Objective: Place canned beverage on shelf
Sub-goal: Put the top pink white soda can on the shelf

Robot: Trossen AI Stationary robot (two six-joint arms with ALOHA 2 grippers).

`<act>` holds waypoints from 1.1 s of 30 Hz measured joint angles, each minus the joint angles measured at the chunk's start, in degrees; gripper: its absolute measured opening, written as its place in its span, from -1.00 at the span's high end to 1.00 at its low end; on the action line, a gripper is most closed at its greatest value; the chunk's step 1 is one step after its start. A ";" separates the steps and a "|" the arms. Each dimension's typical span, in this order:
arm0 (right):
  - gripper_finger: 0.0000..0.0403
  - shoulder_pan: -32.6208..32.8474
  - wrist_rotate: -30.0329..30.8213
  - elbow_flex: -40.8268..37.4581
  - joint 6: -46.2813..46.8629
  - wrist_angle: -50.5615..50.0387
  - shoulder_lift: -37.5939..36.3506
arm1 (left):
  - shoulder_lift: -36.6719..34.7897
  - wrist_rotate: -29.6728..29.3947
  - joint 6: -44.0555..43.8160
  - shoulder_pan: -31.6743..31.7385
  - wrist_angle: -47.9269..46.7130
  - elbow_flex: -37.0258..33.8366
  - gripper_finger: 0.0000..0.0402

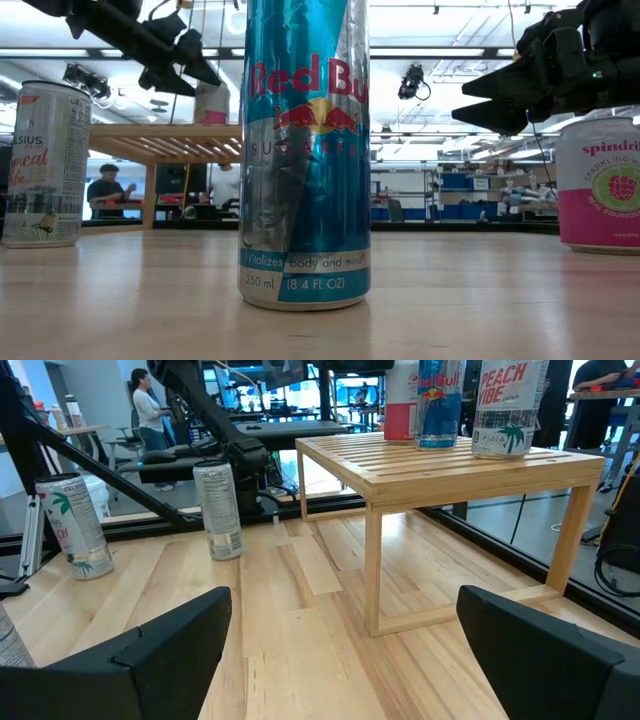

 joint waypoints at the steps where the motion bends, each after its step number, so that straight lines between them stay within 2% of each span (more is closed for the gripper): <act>1: -0.98 0.02 -0.01 0.00 0.00 -0.01 0.01 | 0.31 0.10 -0.05 0.22 0.33 0.00 -0.92; 15: -0.98 0.02 -0.01 0.00 0.00 0.01 -0.01 | 4.13 1.45 -1.84 1.96 0.97 0.00 -0.90; 26: -0.98 0.02 0.01 0.00 0.00 0.00 -0.01 | 4.11 0.66 -3.09 1.79 1.00 0.00 -0.54; 33: -0.98 0.02 -0.01 0.00 0.00 0.00 0.00 | 4.11 -5.47 -6.14 -1.28 0.94 0.00 -0.50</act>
